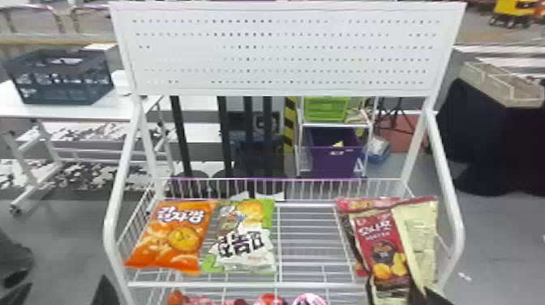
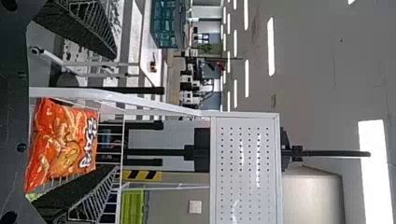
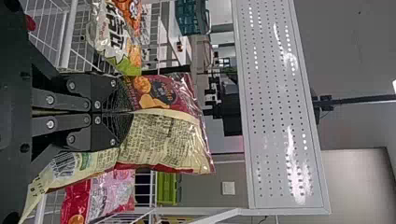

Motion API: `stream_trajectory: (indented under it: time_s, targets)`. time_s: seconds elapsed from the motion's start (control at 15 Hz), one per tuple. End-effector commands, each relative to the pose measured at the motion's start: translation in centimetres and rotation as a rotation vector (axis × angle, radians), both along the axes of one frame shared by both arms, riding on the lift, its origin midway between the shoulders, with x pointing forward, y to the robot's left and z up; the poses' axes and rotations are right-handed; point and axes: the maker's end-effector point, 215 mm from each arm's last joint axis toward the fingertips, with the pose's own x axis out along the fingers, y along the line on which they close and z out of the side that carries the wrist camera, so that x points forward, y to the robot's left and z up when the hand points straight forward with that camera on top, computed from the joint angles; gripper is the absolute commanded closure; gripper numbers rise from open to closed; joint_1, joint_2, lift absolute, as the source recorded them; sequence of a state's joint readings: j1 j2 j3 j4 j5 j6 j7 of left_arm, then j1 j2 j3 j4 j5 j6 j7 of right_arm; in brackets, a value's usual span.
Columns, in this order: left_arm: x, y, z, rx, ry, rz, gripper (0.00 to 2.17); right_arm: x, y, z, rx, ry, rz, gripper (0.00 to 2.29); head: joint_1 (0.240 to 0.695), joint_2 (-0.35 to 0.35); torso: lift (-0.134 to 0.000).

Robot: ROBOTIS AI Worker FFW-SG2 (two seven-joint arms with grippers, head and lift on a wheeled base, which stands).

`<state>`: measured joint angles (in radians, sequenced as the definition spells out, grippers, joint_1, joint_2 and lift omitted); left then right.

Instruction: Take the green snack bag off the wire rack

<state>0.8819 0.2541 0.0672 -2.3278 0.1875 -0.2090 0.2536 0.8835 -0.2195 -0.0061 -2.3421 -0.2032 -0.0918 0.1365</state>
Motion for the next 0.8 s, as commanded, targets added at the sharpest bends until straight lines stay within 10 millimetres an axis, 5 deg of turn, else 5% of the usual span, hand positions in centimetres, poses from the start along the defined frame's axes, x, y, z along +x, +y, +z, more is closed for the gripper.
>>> stream_trajectory:
  time_s: [0.0,0.47,0.73]
  targets:
    - [1.0,-1.8,-0.6,-0.016,0.003,-0.035,0.04,0.0,-0.1,-0.3,0.001,0.004,-0.001,2.24,0.499,0.000,0.000]
    - [12.3,-14.9,-8.8,0.001,0.138,-0.222,0.08,0.0,-0.1,0.0,0.004,-0.008,-0.008,2.24,0.499,0.000,0.000]
    - [17.6,-19.2,-12.7,0.057,0.210,-0.246,0.09,0.1,-0.3,-0.4,0.000,-0.002,-0.009,2.24,0.499,0.000,0.000]
